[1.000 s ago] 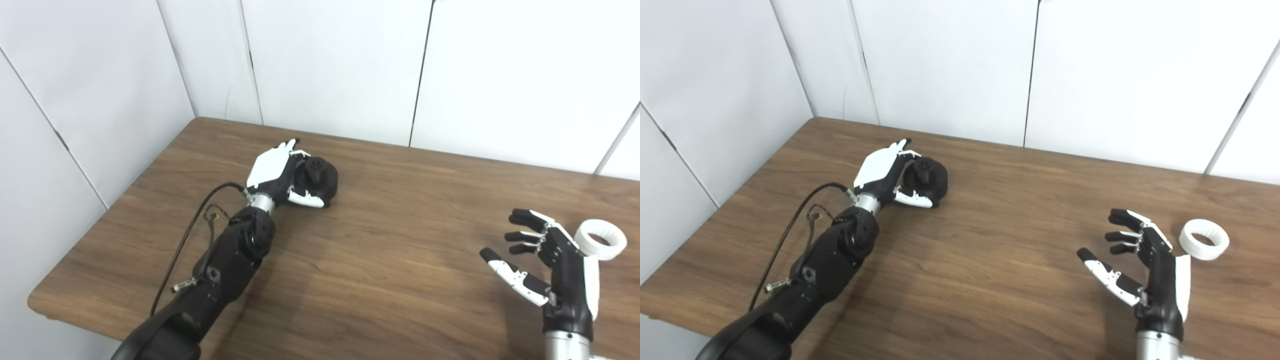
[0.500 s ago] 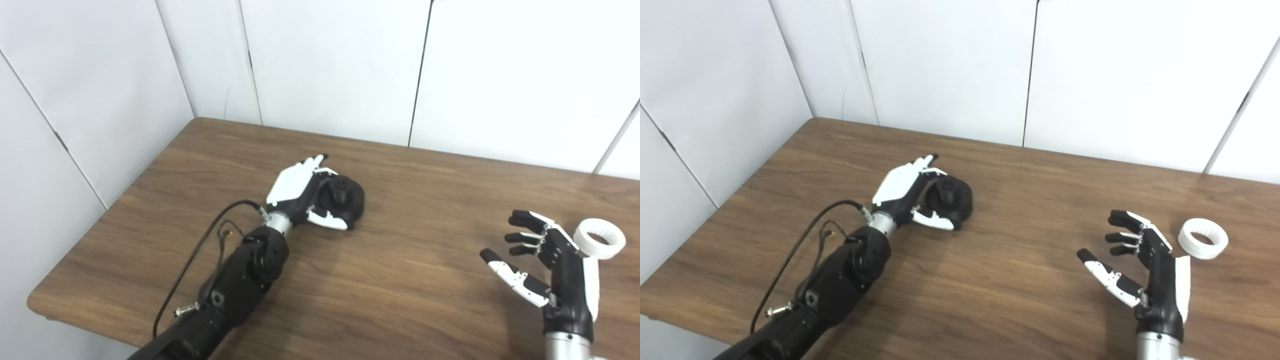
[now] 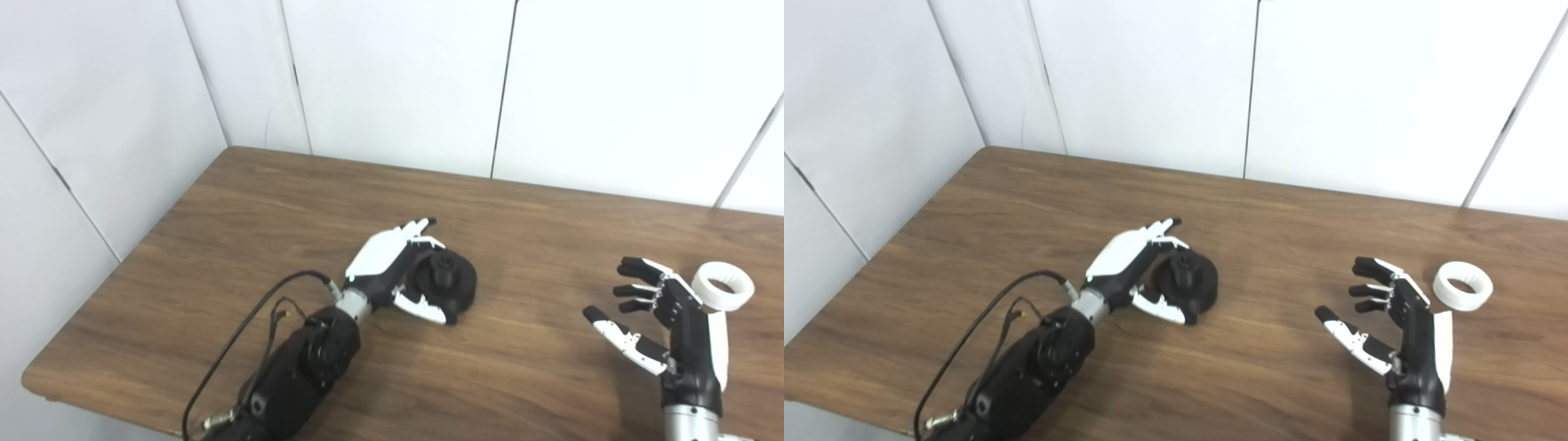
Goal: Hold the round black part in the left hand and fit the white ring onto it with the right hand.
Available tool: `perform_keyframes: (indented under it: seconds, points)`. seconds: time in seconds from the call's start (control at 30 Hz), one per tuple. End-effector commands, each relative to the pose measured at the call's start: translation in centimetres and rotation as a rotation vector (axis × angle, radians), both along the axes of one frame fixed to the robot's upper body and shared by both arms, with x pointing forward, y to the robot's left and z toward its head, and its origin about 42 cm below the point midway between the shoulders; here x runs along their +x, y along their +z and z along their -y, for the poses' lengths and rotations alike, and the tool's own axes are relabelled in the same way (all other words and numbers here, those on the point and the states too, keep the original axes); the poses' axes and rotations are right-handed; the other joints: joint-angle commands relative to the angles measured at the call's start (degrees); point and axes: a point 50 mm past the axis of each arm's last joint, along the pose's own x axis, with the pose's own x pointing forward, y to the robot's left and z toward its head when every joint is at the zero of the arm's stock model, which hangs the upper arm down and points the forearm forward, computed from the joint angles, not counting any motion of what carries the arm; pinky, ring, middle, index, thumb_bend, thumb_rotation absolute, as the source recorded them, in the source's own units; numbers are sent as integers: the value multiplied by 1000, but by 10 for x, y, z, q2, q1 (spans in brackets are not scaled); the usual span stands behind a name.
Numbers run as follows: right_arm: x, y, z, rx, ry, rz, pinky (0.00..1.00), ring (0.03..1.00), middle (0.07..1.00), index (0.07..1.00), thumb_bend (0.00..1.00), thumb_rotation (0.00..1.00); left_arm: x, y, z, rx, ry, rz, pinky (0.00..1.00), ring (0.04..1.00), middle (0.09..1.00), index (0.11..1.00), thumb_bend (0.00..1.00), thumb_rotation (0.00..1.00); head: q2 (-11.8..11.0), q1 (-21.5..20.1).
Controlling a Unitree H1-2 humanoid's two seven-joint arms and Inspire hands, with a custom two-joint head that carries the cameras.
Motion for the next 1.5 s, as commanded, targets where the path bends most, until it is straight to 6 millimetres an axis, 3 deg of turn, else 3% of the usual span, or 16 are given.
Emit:
perform_keyframes:
  seconds: [0.0,0.33,0.63,0.9,0.97,1.17,1.47]
  points:
    - [-2,2,7,-45,-18,16,473,589,694,697,706,83,-8,1,7,21,-44,-9,1000,1000,1000,629,993,354,1,-4]
    - [-4,8,-2,-42,-20,16,495,594,696,699,705,87,-44,1,26,-55,-118,-22,1000,1000,1000,631,1000,355,18,-55]
    - [-2,12,-10,-29,-15,9,487,592,700,698,700,76,-59,-3,35,-92,-152,-24,1000,1000,1000,630,1000,312,25,-92]
    - [-2,13,-15,-39,-17,24,490,593,700,698,703,88,-60,-2,27,-82,-148,-31,1000,1000,1000,633,1000,306,21,-171]
    - [-3,13,-20,-39,-20,22,489,590,700,699,703,95,-59,-1,20,-73,-151,-24,1000,1000,1000,633,995,316,16,-223]
    - [-6,13,-40,-30,-15,3,493,591,699,706,698,83,-58,0,3,-69,-149,-32,1000,1000,1000,633,982,306,7,-304]
    - [-4,13,-52,-39,-18,5,468,578,687,698,694,127,-56,2,-6,-62,-157,-36,1000,1000,1000,635,975,283,6,-333]
